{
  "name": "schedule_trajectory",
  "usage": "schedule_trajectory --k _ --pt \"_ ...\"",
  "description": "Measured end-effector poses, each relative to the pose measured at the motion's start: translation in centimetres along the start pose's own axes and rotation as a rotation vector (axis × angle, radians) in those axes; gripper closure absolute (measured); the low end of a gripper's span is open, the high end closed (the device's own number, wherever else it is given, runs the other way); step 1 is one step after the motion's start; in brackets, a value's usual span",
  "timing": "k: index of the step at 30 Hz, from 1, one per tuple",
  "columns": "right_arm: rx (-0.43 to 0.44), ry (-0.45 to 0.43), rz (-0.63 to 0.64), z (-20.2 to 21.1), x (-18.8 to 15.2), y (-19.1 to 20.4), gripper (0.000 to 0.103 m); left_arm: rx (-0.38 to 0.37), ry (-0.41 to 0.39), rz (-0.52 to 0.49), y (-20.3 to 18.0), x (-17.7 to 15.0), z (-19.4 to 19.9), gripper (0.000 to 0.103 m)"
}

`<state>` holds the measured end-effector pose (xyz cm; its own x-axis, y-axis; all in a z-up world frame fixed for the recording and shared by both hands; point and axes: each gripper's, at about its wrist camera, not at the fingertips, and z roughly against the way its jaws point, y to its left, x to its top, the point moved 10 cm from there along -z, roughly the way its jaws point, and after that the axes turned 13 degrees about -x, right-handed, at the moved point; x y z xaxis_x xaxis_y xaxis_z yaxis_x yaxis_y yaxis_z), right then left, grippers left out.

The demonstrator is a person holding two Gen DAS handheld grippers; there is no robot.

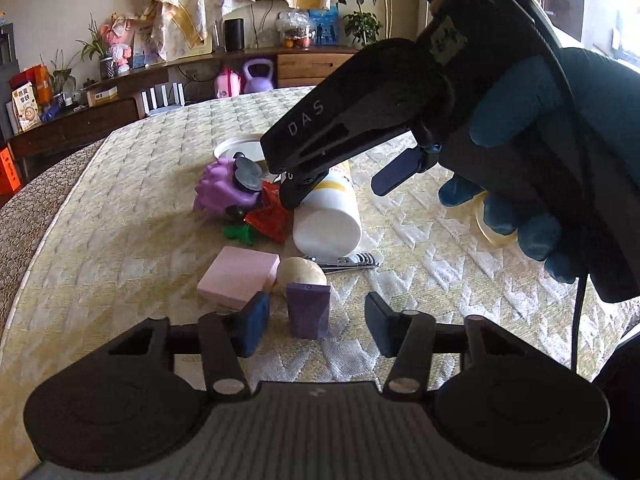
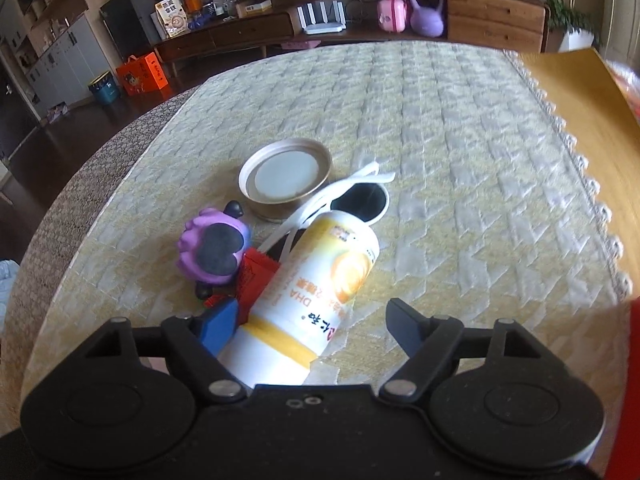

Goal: Organize rigid objects
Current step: 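Grasp the white-and-yellow bottle with the right tool while the left tool grasps the purple block, then carry the white bottle and purple block with both tools into the red tin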

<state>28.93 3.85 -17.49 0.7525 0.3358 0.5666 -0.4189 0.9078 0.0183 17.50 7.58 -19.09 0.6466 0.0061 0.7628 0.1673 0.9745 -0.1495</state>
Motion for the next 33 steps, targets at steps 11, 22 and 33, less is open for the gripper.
schedule_trajectory --k 11,22,33 --pt "0.050 0.016 -0.045 -0.1 -0.3 0.3 0.042 -0.006 0.005 -0.002 0.0 -0.2 -0.1 0.068" --pt "0.046 -0.006 -0.096 1.2 -0.9 -0.6 0.053 0.011 0.014 0.007 0.3 -0.3 0.3 0.082" --pt "0.036 -0.044 -0.130 3.6 -2.6 -3.2 0.058 0.006 0.020 0.006 -0.6 0.2 1.1 0.082"
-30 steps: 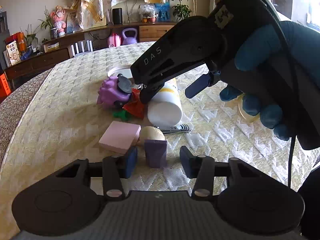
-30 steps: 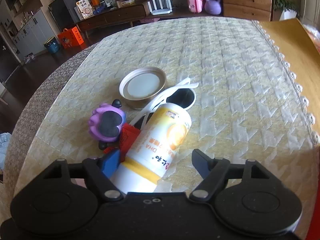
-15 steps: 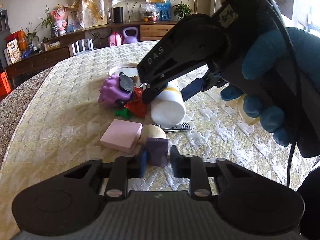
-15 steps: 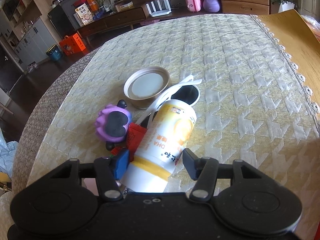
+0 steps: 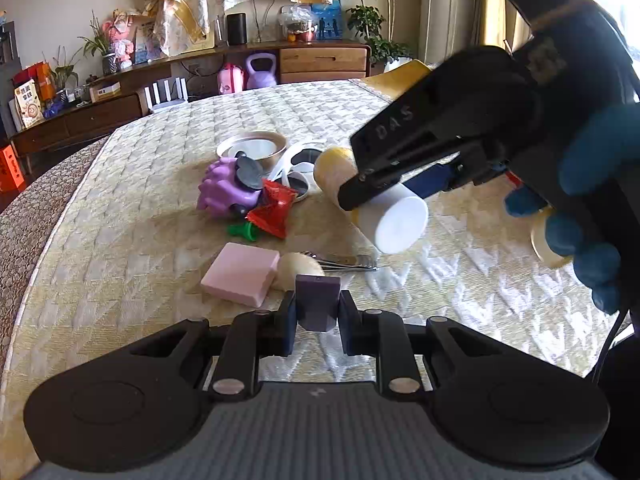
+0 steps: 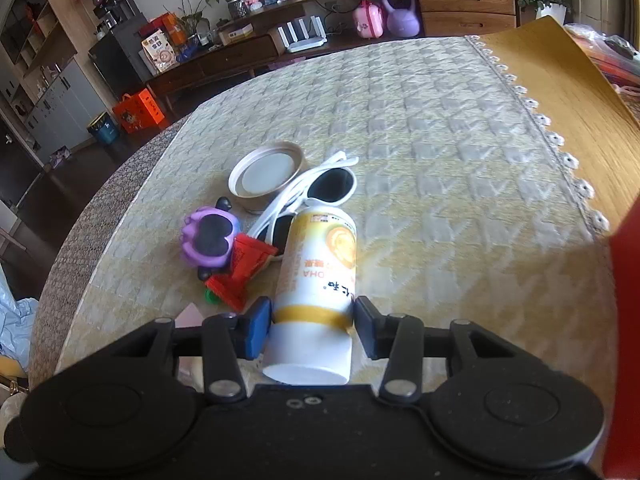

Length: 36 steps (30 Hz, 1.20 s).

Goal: Organize rigid objects
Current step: 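Carry the white bottle and purple block with both tools into the red tin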

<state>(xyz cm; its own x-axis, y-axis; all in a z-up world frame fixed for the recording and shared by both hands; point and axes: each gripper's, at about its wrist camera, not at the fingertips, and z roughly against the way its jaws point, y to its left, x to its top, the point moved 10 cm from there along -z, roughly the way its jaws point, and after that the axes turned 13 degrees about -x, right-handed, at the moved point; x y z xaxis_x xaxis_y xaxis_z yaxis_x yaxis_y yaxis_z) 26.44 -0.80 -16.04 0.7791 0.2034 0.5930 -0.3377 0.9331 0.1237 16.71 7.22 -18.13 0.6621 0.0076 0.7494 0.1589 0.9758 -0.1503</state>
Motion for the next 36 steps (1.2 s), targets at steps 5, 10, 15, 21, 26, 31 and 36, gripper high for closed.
schedule_trajectory --k 5,10,15,21,26,31,36 --pt "0.011 -0.022 -0.021 1.9 -0.4 -1.1 0.059 -0.012 -0.004 -0.006 -0.8 0.5 0.6 0.082" --pt "0.017 -0.047 -0.038 3.7 -1.2 -2.1 0.059 -0.021 -0.002 -0.002 -1.4 1.0 0.9 0.082" --pt "0.023 -0.074 -0.061 5.7 -1.5 -3.6 0.059 -0.035 0.001 0.012 -1.9 1.3 1.2 0.082" --pt "0.021 -0.125 -0.097 8.6 -1.4 -5.8 0.059 -0.066 -0.007 -0.031 -4.1 2.3 1.6 0.082" --pt "0.000 -0.175 -0.120 10.9 -1.1 -8.1 0.059 -0.107 -0.002 -0.065 -6.3 3.5 1.7 0.082" --pt "-0.039 -0.224 -0.161 13.1 -0.6 -11.9 0.059 -0.150 -0.001 -0.079 -8.3 5.1 1.6 0.082" --pt "-0.088 -0.257 -0.208 14.5 -0.9 -15.9 0.059 -0.184 0.006 -0.104 -10.7 7.0 0.9 0.082"
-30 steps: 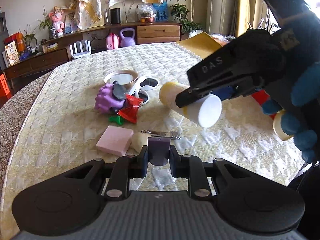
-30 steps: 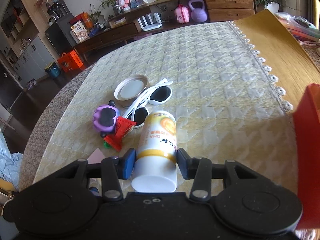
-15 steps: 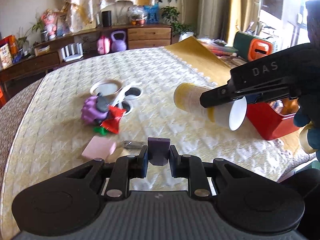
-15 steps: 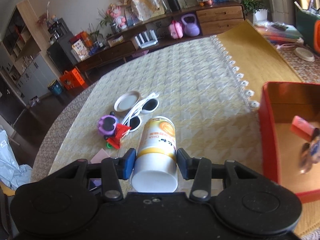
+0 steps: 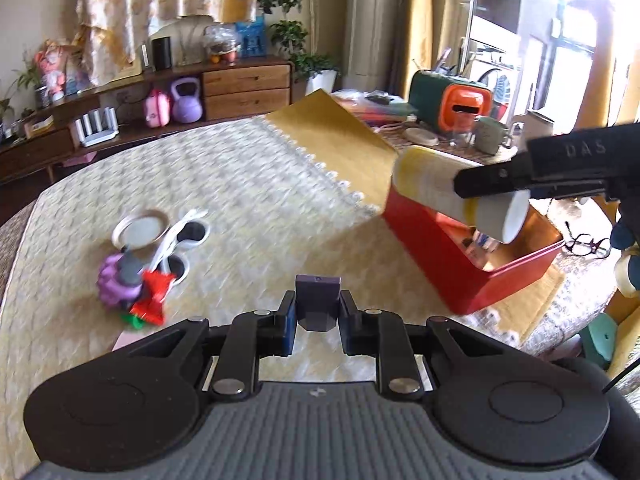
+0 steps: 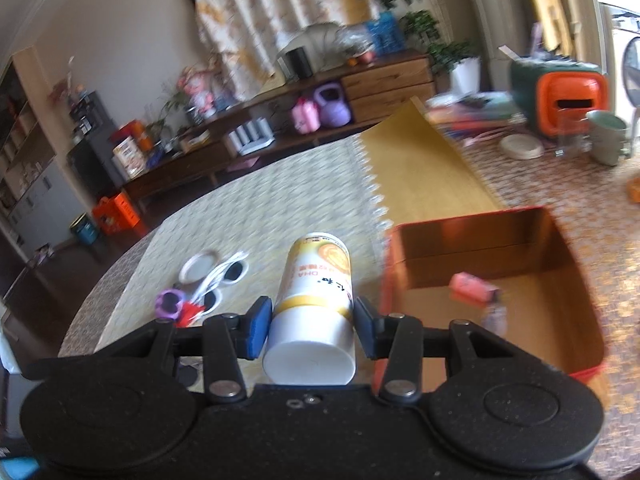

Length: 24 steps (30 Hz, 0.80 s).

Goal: Organize rigid objects
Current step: 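Carry the white bottle and purple block with both tools into the red tin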

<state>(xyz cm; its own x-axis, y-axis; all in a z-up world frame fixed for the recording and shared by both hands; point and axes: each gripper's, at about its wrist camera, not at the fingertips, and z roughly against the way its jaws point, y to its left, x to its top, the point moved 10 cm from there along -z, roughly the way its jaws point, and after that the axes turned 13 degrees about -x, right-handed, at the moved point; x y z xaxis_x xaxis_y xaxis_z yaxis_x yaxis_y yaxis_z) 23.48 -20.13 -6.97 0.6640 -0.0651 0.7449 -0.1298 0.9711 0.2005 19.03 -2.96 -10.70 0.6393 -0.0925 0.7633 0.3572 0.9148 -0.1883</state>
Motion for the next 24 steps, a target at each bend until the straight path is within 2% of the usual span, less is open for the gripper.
schedule_trajectory --k 15,19,24 --pt "-0.144 -0.045 -0.078 0.5 0.8 -10.7 0.059 -0.120 0.099 -0.142 -9.1 4.5 -7.2 0.082" --pt "-0.169 -0.039 -0.079 -0.1 0.4 -12.6 0.059 -0.140 0.124 -0.166 -11.0 5.8 -9.4 0.082" --pt "-0.187 -0.028 -0.060 -1.2 -0.2 -13.6 0.059 -0.145 0.197 -0.185 -12.5 6.4 -12.9 0.082"
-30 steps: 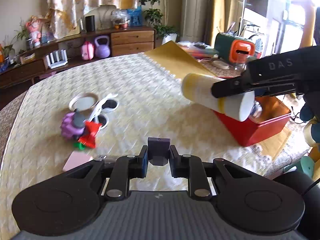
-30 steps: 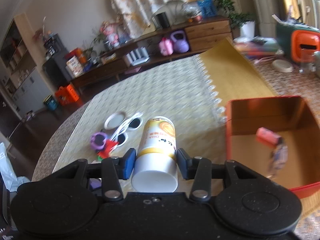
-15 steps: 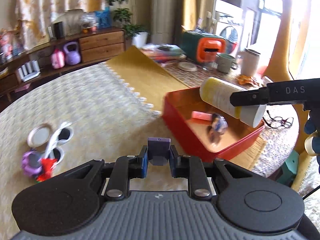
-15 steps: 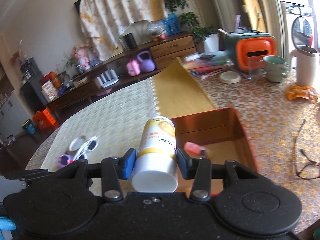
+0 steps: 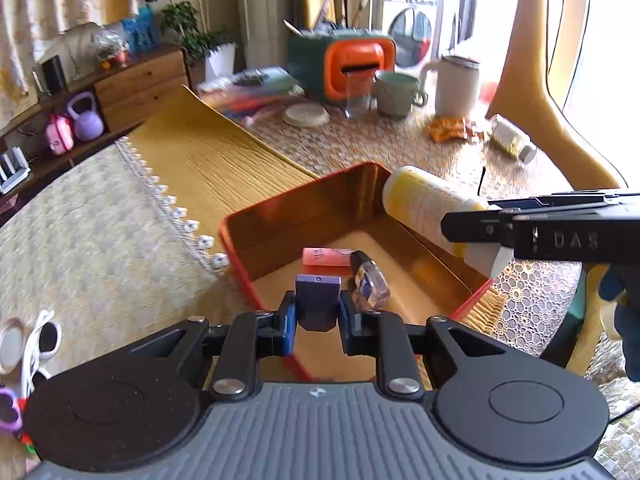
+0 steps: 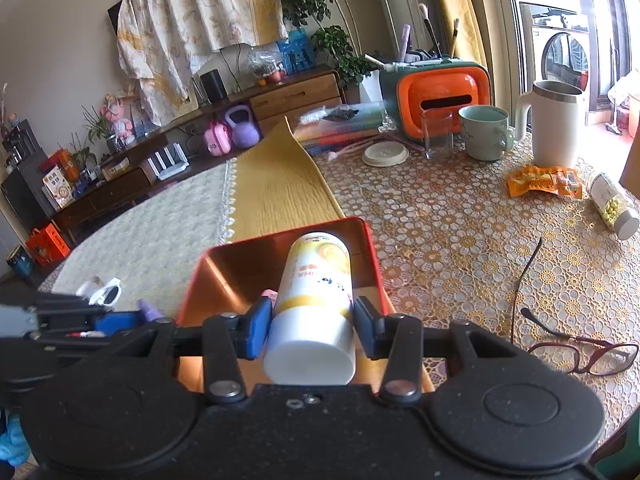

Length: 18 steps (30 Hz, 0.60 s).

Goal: Organize rigid objects
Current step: 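Carry the white bottle and purple block with both tools into the red tin, then open the left tool to release the purple block while the right tool releases the white bottle in the tin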

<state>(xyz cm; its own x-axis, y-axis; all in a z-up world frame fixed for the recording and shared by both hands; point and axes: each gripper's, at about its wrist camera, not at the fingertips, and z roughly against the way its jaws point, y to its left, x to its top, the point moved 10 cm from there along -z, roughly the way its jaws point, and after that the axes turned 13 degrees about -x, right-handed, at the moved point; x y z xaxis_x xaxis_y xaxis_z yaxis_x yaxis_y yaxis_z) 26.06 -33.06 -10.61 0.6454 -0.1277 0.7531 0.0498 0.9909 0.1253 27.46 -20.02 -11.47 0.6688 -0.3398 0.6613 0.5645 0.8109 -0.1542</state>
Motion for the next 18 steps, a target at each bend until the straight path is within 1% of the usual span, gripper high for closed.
schedule_trajectory --k 5,11,12,18 --pt "-0.004 0.016 0.019 -1.4 -0.4 -0.1 0.059 0.023 0.073 -0.035 -0.3 0.5 -3.5 0.082" --pt "-0.022 0.022 0.071 -2.7 -0.9 0.2 0.059 0.017 0.152 0.011 0.9 0.5 -6.7 0.082" --pt "-0.023 0.024 0.079 -2.8 -1.1 0.3 0.059 0.007 0.162 0.018 1.0 0.4 -7.0 0.082" --pt "-0.024 0.032 0.107 -3.4 -1.6 0.7 0.059 0.003 0.196 0.017 1.2 0.6 -8.4 0.082"
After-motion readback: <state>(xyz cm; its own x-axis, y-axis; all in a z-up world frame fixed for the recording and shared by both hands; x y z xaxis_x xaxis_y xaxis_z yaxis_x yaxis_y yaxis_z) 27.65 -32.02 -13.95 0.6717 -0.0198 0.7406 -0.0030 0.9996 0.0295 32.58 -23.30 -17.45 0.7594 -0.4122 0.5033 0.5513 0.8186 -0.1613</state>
